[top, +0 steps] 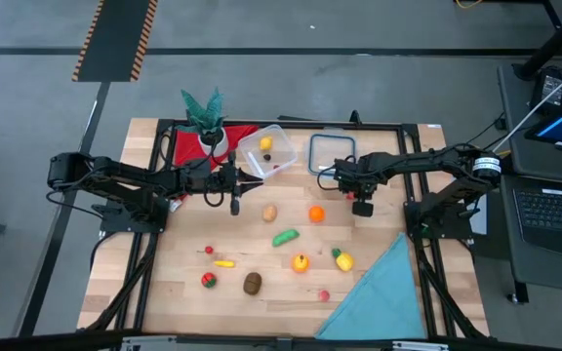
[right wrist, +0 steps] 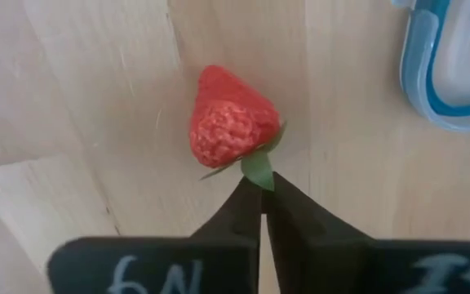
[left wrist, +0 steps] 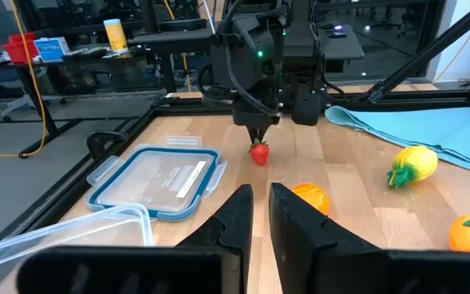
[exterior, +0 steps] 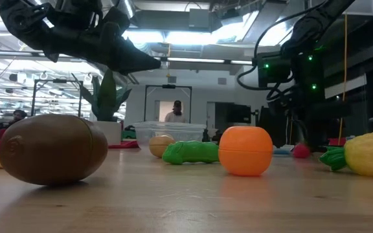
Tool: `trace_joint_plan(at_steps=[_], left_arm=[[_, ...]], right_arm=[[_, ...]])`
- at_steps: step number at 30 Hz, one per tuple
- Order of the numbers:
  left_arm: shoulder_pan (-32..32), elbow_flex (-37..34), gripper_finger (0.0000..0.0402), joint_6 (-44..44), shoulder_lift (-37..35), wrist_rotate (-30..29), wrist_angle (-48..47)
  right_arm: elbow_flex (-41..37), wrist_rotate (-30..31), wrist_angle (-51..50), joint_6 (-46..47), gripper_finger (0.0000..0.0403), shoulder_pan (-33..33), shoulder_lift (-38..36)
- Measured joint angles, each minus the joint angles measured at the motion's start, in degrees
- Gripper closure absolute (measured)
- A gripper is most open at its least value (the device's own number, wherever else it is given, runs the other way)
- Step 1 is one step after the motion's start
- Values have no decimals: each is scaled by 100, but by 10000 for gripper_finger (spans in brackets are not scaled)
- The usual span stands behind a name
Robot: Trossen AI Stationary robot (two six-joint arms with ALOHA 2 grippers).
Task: Pick and placing Produce into tupperware
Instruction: Put the strawberry into the transparent bin
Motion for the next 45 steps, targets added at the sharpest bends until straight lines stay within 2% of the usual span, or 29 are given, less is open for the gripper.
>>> trace_joint_plan(at_steps=[8,13,19,23,28,33,38,41,45], left_arm=[[0,0,389,0,0,0,0],[-2,0,400,8,0,0,0],[-2,0,392,11,0,0,0],[0,0,381,13,1,0,-2],[-2,0,371,11,2,0,-9],[-2,0,362,9,2,0,-40],[-2,0,355,9,2,0,-85],[-2,0,352,7,2,0,-96],[-6,0,348,2,2,0,-94]], right_arm=[[0,-4,31,234,395,0,0],[0,-3,394,248,396,0,0],[2,-179,714,256,397,1,-46],[2,-237,772,397,397,2,-297],[-6,-325,946,690,397,3,-987],[-373,-746,2001,989,397,24,-1919],[-1073,-753,3230,1289,397,150,-2726],[-1554,-753,4301,1308,397,233,-3101],[-2243,-755,6228,1252,397,313,-3346]])
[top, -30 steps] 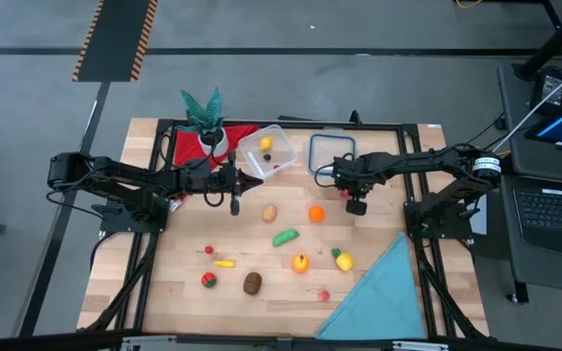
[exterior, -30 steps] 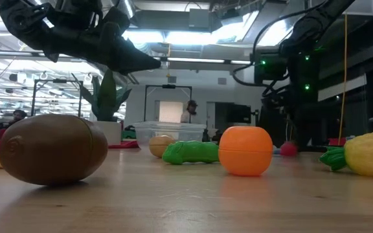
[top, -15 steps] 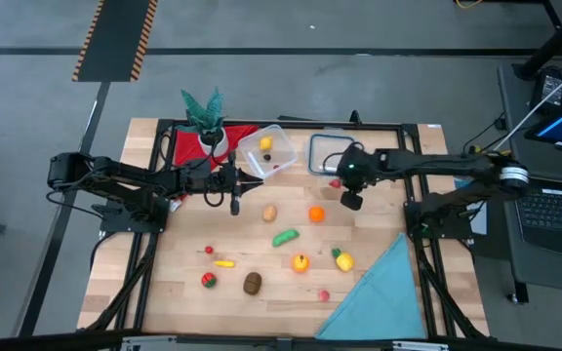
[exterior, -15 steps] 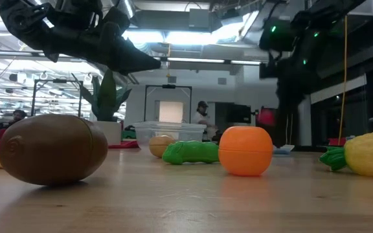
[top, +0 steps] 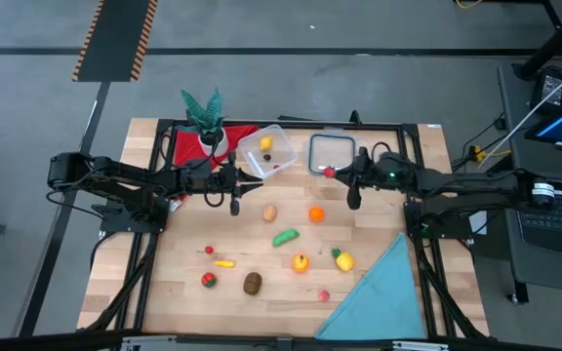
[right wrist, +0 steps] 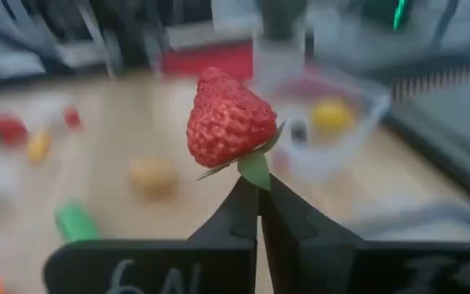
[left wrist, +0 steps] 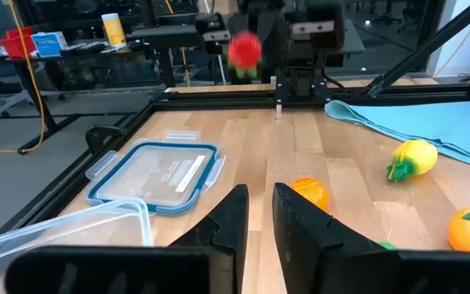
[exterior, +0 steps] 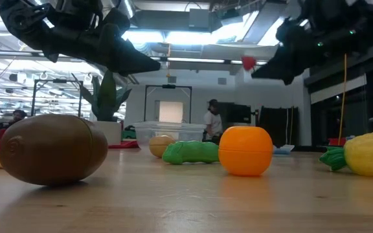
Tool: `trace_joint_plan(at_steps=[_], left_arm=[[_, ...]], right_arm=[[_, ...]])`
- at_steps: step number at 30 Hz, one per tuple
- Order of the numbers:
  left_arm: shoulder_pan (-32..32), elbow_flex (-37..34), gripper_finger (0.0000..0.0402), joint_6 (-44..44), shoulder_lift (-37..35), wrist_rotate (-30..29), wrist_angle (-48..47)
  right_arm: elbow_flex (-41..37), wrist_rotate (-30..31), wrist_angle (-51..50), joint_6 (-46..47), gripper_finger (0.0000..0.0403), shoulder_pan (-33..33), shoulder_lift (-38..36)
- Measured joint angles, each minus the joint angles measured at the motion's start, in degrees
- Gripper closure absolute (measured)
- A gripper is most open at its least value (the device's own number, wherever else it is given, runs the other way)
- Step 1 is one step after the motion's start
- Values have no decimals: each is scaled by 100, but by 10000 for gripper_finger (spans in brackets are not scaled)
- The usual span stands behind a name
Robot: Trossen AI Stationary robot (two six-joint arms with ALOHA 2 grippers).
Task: Pick and placing Produce into tupperware
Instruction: Put the strawberry into the transparent bin
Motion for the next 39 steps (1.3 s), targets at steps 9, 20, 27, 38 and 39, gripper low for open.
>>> trace_joint_plan(at_steps=[9,20,27,38,39], left_arm=[[0,0,351,0,0,0,2],[2,0,381,-213,0,2,7],[2,0,396,-234,0,2,24],[0,0,353,313,0,-324,118],[0,0,340,313,0,-378,143]], right_arm=[[-843,4,2207,1,395,9,13],[-871,0,2754,-224,397,9,345],[-871,-4,3176,-293,397,9,915],[-690,-153,3199,-600,397,9,1280],[-645,-215,3201,-606,397,6,1327]])
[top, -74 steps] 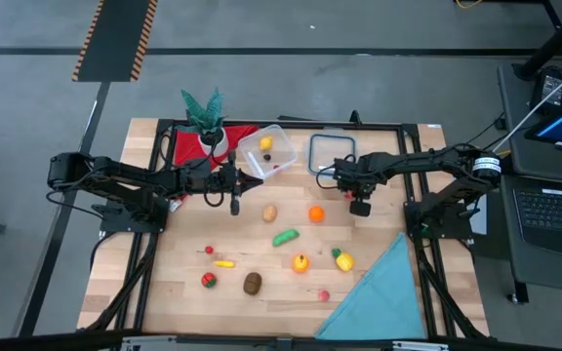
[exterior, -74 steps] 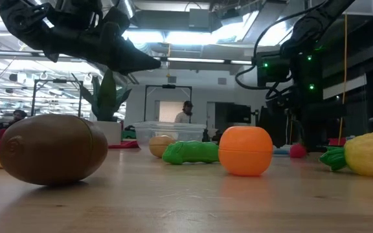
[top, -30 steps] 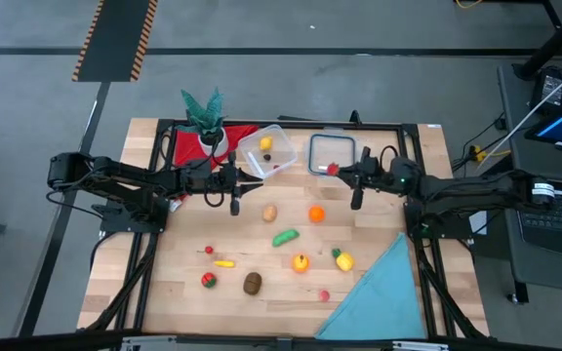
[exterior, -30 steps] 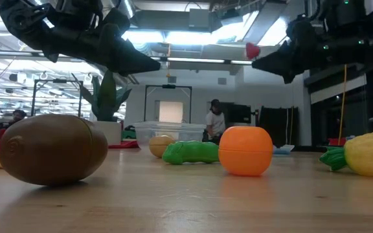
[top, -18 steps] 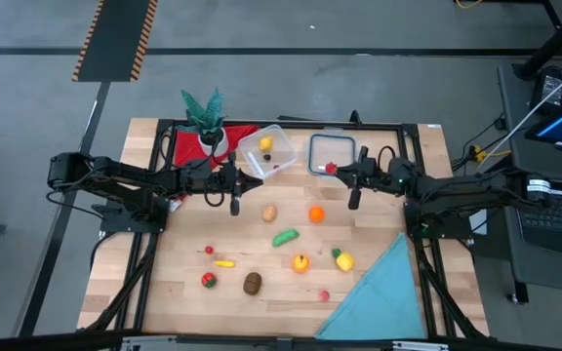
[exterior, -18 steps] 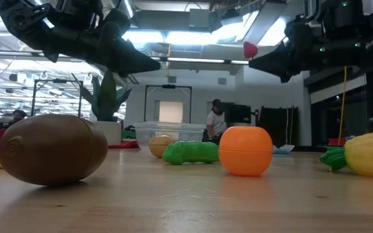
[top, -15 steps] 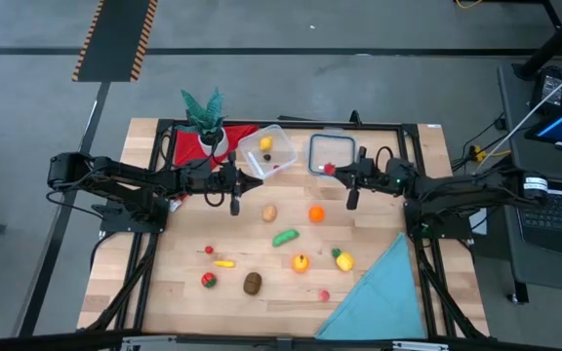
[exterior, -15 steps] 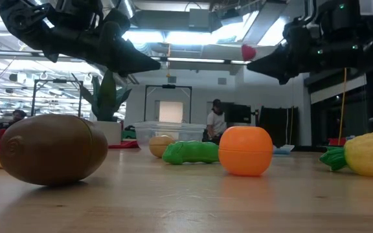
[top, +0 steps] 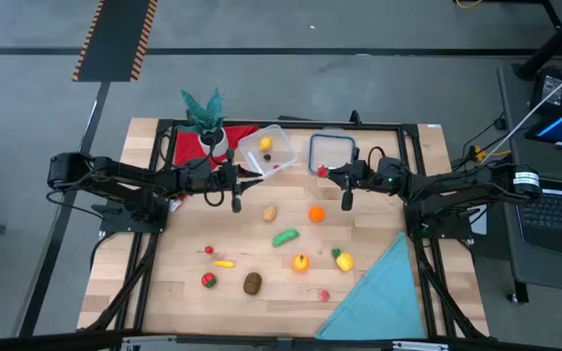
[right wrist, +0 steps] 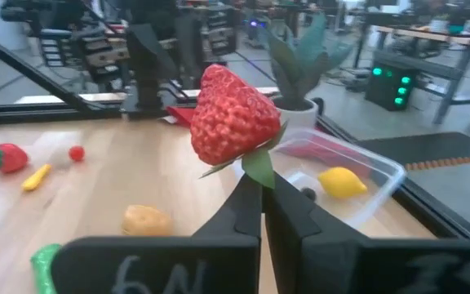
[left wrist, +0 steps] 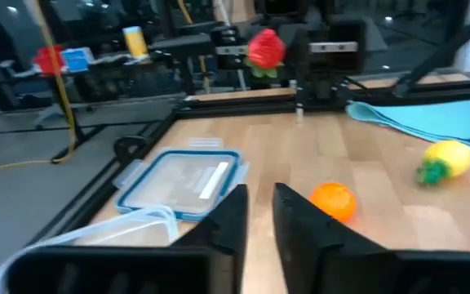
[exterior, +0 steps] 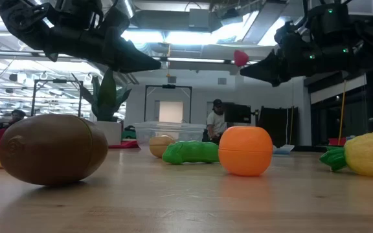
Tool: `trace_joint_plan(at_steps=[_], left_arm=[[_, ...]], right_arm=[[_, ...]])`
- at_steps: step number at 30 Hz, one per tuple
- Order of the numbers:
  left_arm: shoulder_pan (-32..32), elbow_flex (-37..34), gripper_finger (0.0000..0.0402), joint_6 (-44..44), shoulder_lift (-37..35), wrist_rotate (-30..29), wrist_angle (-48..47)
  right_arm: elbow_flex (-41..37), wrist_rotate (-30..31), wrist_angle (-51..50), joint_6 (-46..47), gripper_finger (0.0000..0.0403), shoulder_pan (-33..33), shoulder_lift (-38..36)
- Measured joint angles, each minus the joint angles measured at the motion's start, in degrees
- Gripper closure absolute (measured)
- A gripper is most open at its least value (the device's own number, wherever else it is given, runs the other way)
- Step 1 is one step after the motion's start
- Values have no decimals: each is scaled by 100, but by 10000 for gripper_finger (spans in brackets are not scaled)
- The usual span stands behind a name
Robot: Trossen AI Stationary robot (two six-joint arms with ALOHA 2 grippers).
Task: Pick and placing Produce into tupperware
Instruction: Put the strawberry into the transparent bin
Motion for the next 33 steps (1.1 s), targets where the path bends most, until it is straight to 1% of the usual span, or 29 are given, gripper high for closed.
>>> trace_joint_plan(at_steps=[4,7,10,12,15,19,24,28,33], left_arm=[[2,1,284,-6,0,-27,144],[0,2,249,-232,0,-24,335],[2,2,224,-523,0,-29,546],[0,2,215,-611,0,-29,654],[0,4,212,-632,0,-29,671],[0,5,215,-638,30,55,924],[-37,7,216,-643,393,146,1596],[-37,12,214,-623,684,148,1924],[-37,231,218,-620,957,151,1962]], right_arm=[[189,-87,2,-90,397,2,275],[379,-87,1,-144,397,0,578],[577,-118,157,-152,397,-2,888],[701,-294,432,-158,397,-2,1089],[881,-526,737,-160,397,-2,1389],[1142,-543,766,-160,397,-2,1719],[1530,-840,783,-162,397,-2,2082],[1847,-1101,797,-206,397,-2,2341],[2190,-1285,822,-142,397,-2,2707]])
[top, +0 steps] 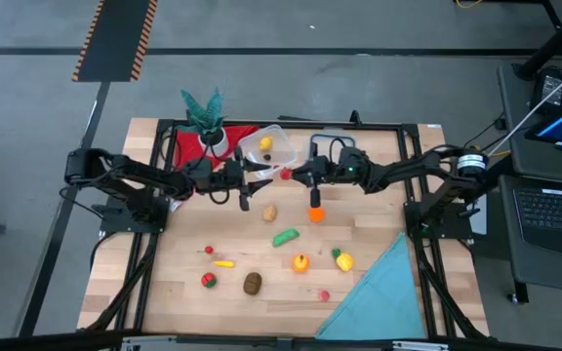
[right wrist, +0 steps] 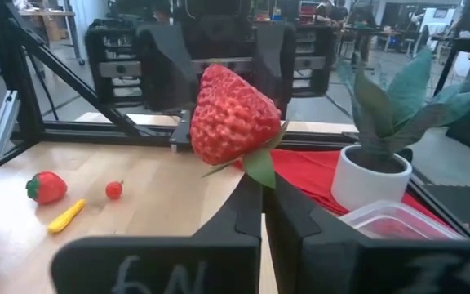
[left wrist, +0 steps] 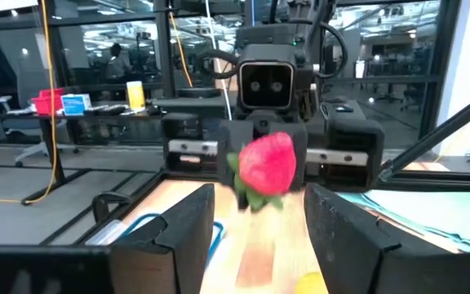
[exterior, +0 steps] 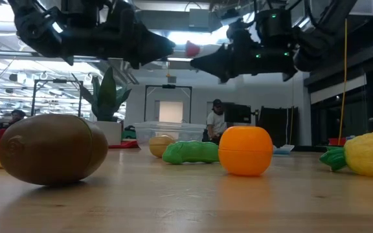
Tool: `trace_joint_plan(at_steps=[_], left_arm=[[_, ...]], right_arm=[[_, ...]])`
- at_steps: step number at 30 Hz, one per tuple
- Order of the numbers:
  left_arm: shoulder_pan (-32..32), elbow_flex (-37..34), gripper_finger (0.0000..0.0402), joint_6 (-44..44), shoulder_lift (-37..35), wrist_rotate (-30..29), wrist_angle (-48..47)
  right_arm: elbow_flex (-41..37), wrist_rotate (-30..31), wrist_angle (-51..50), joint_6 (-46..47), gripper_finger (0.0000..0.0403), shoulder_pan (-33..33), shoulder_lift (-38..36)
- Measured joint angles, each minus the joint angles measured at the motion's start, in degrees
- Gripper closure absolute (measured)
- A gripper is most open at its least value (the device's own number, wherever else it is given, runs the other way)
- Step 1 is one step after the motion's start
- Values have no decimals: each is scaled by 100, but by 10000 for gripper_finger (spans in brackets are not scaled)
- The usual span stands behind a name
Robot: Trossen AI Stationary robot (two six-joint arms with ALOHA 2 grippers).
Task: Pick and placing Produce into tupperware
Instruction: Put the strawberry into the transparent bin
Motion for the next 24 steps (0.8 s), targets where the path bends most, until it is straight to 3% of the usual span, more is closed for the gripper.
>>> trace_joint_plan(at_steps=[7,24], left_arm=[[0,223,214,15,328,0,-19],[-5,483,219,-31,540,310,-42]], right_arm=[[390,-146,39,2,397,0,447],[471,-268,165,-35,397,0,475]])
